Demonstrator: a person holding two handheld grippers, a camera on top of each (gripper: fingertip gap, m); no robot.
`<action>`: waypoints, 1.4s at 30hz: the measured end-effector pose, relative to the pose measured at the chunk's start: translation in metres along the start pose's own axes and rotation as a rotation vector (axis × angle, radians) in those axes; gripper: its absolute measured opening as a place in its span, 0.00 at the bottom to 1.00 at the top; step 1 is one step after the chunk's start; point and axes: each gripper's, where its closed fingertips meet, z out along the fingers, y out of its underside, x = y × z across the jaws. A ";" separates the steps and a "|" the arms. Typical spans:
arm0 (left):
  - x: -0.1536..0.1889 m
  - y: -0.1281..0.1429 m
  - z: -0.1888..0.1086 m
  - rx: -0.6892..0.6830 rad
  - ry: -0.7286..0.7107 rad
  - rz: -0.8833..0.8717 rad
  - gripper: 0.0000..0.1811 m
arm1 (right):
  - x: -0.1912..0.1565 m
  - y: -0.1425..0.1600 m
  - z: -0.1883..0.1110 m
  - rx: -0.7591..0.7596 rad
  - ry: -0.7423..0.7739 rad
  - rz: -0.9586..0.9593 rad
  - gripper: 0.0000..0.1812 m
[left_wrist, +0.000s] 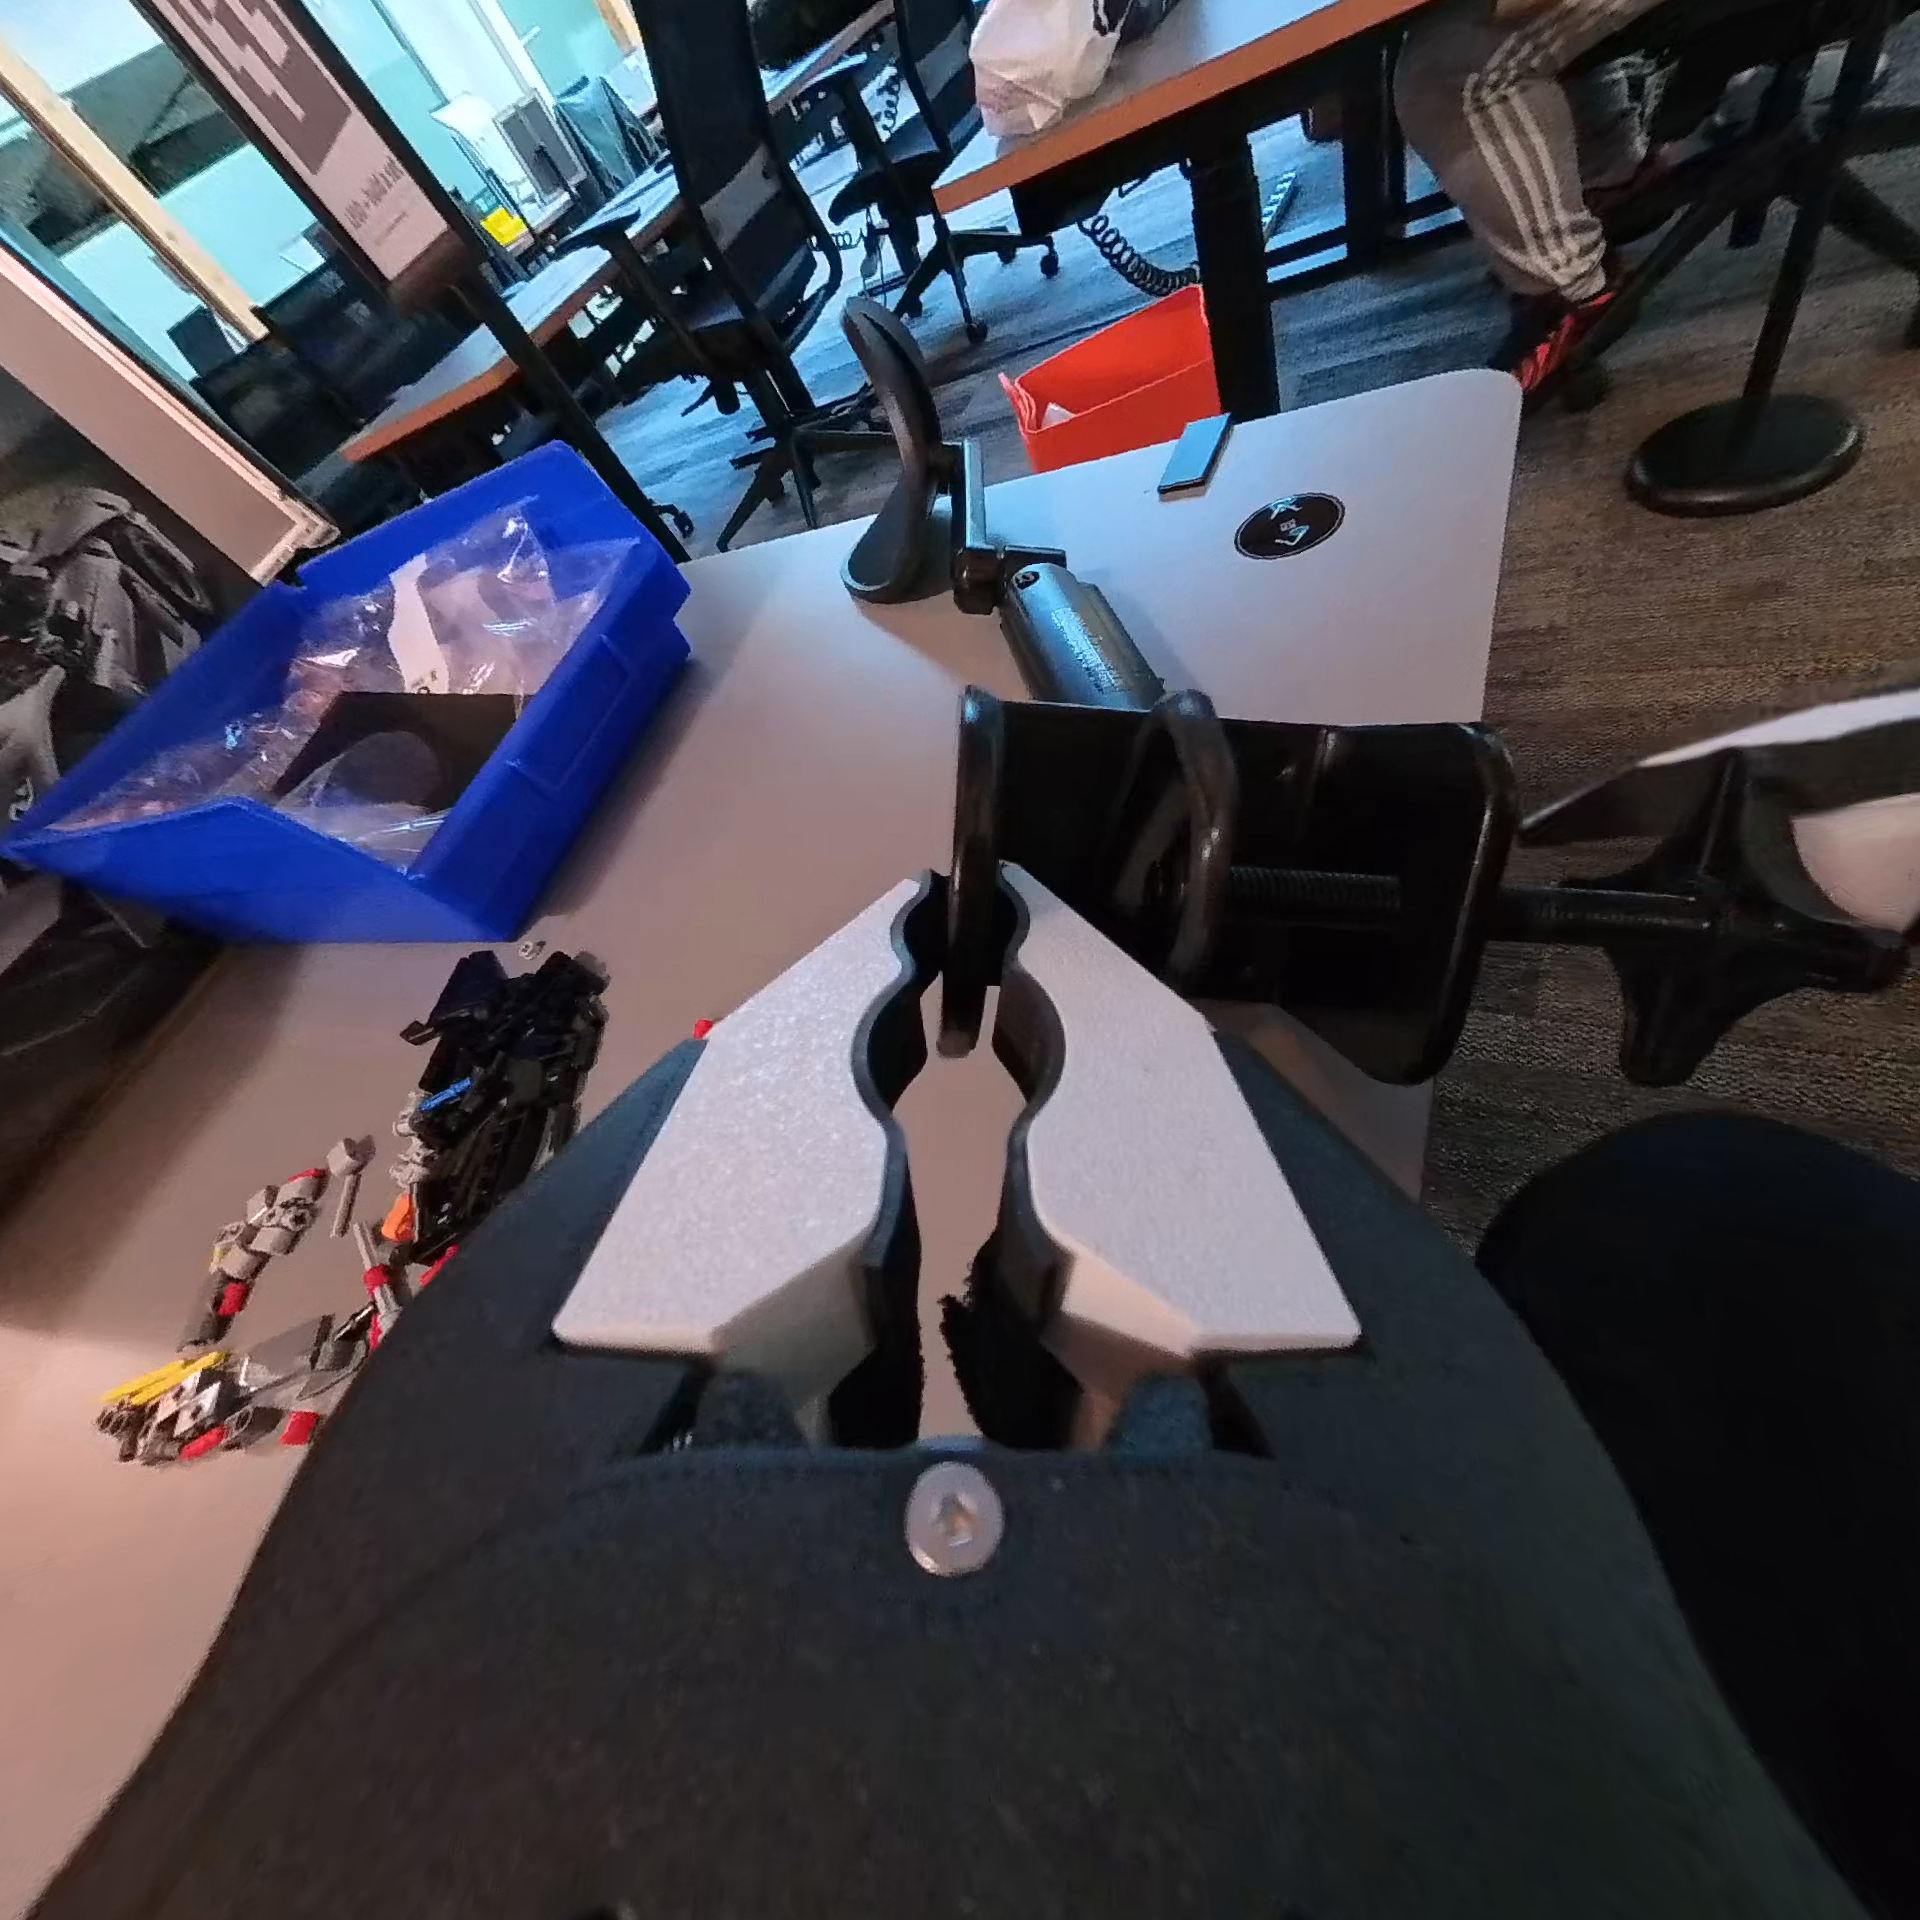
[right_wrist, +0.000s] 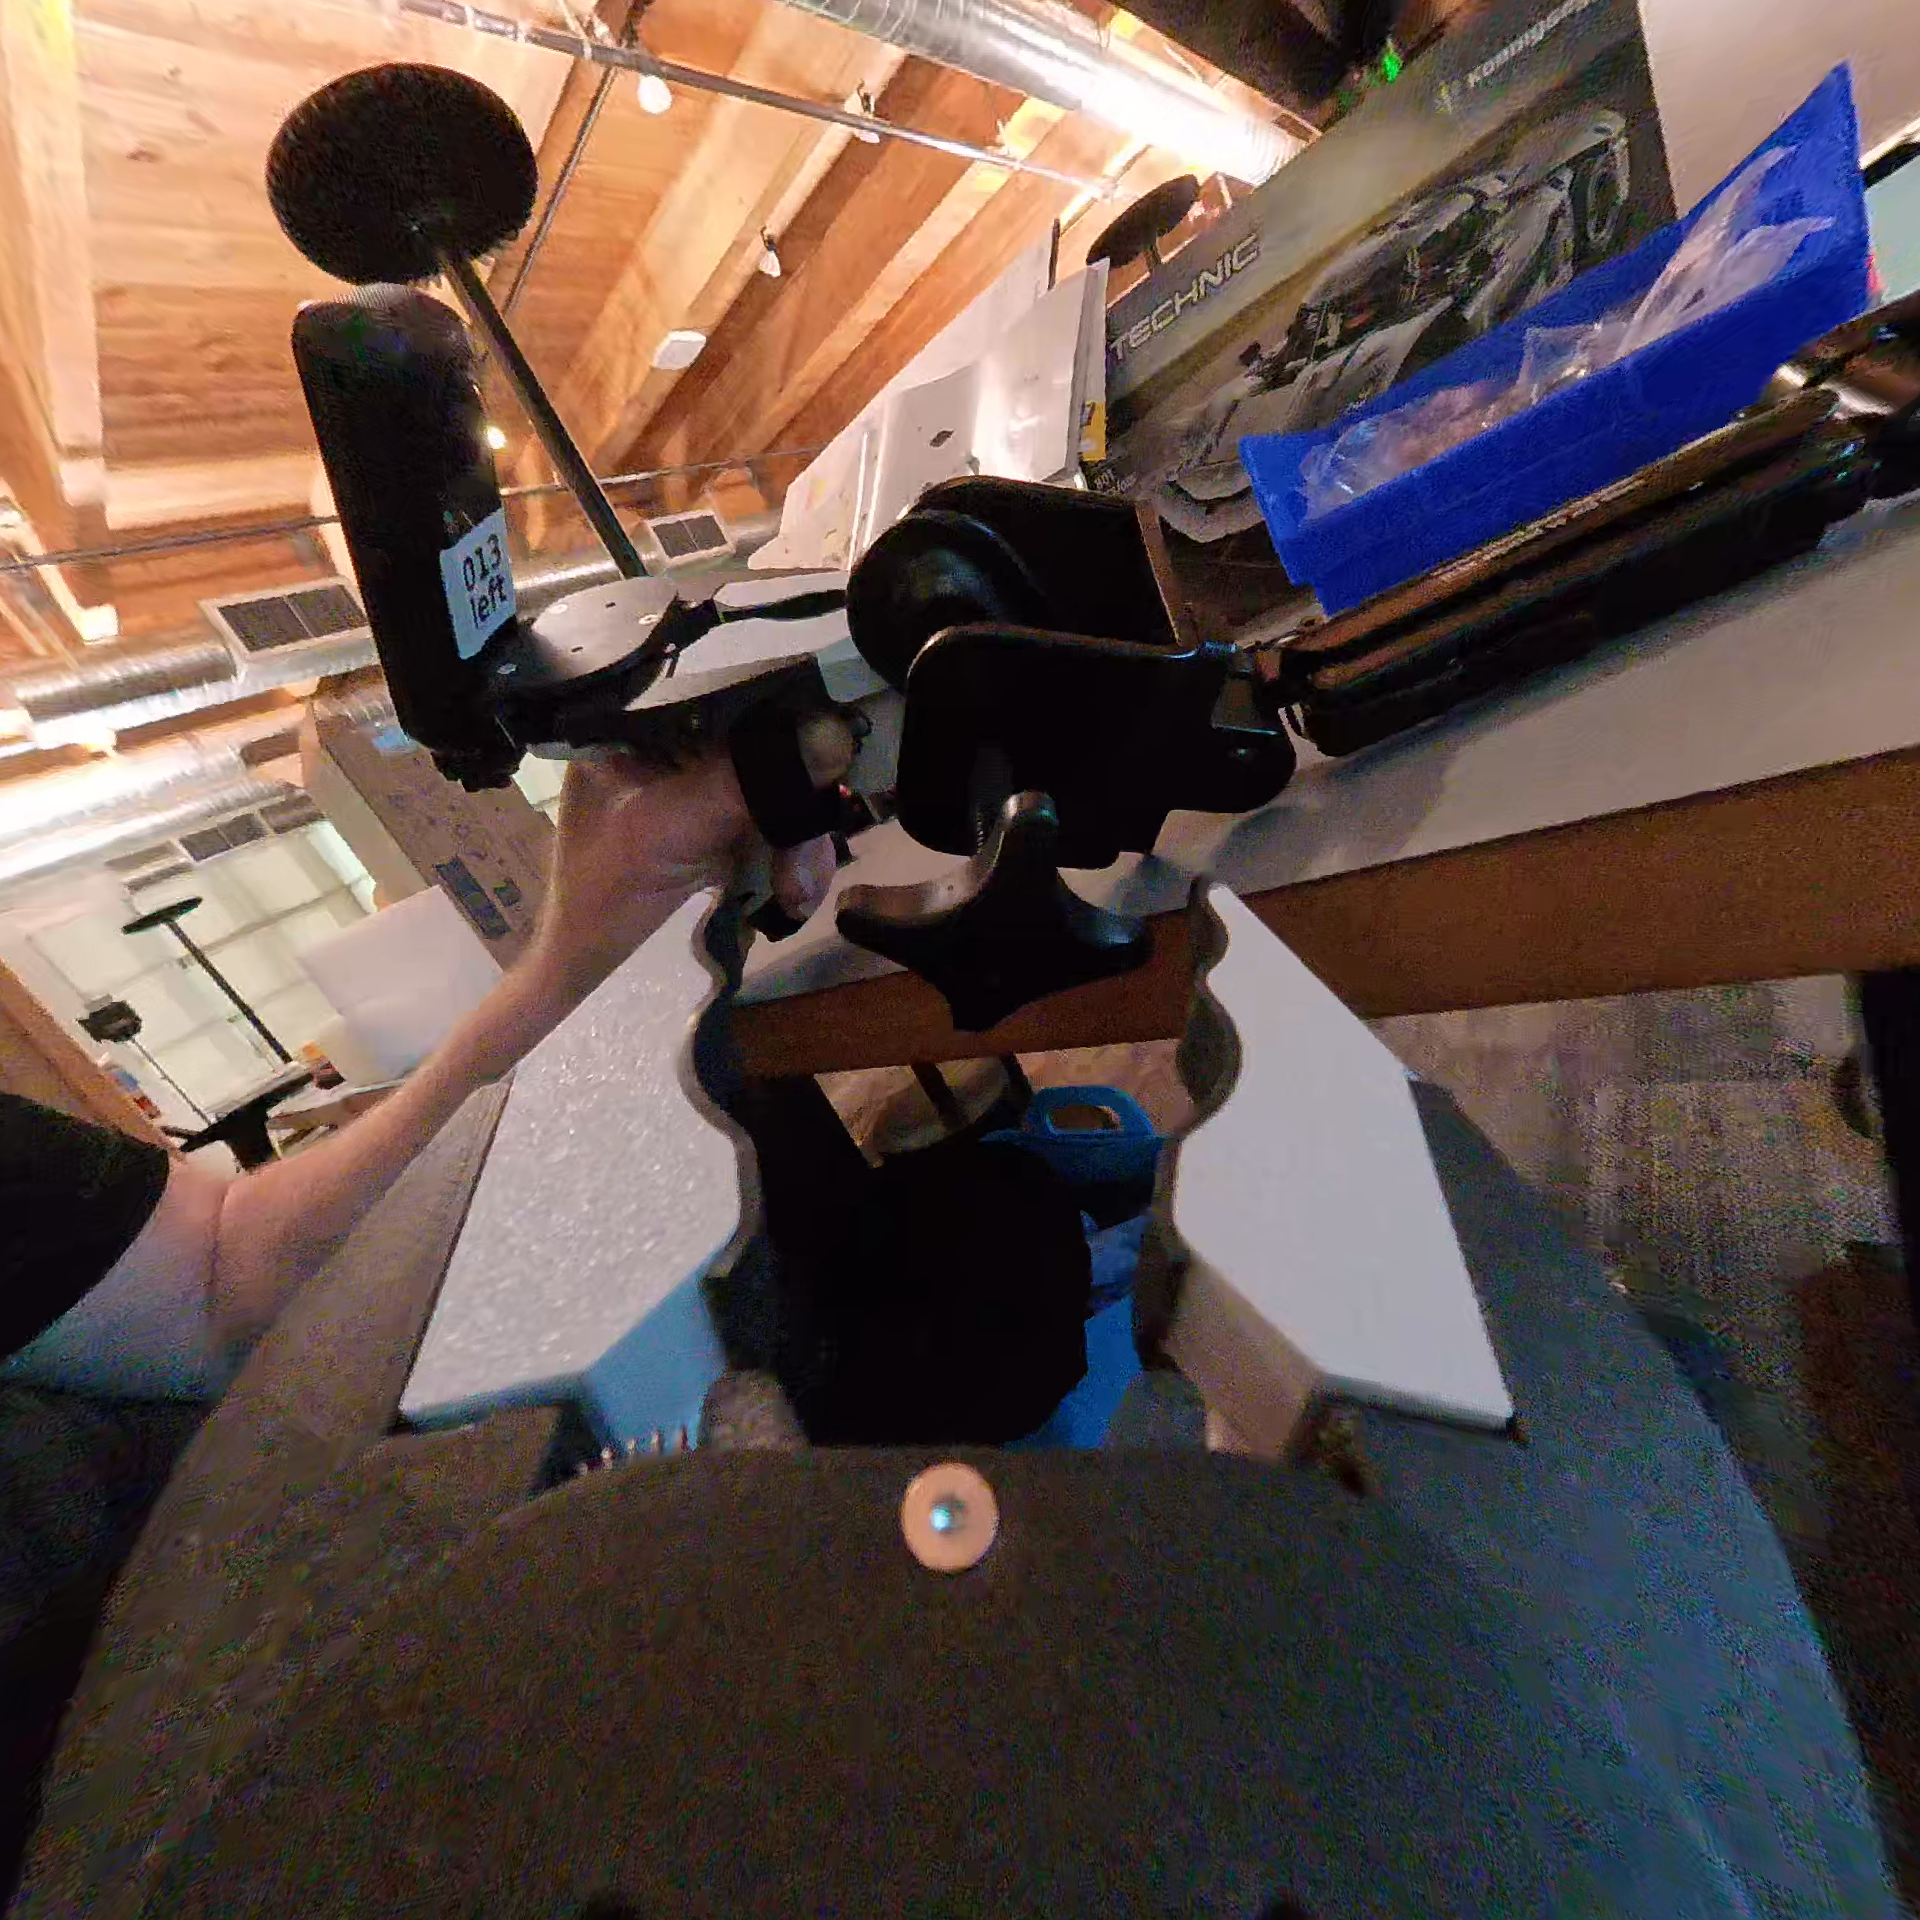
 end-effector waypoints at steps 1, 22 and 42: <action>0.000 0.000 0.000 0.001 -0.003 0.005 0.03 | -0.002 -0.001 0.001 0.021 -0.001 0.015 0.41; -0.001 0.000 0.001 -0.004 -0.004 -0.008 0.04 | -0.003 0.004 -0.004 0.109 -0.093 0.365 0.45; -0.001 0.002 0.000 -0.007 0.011 -0.016 0.03 | -0.002 0.013 0.009 -0.045 -0.008 0.066 0.35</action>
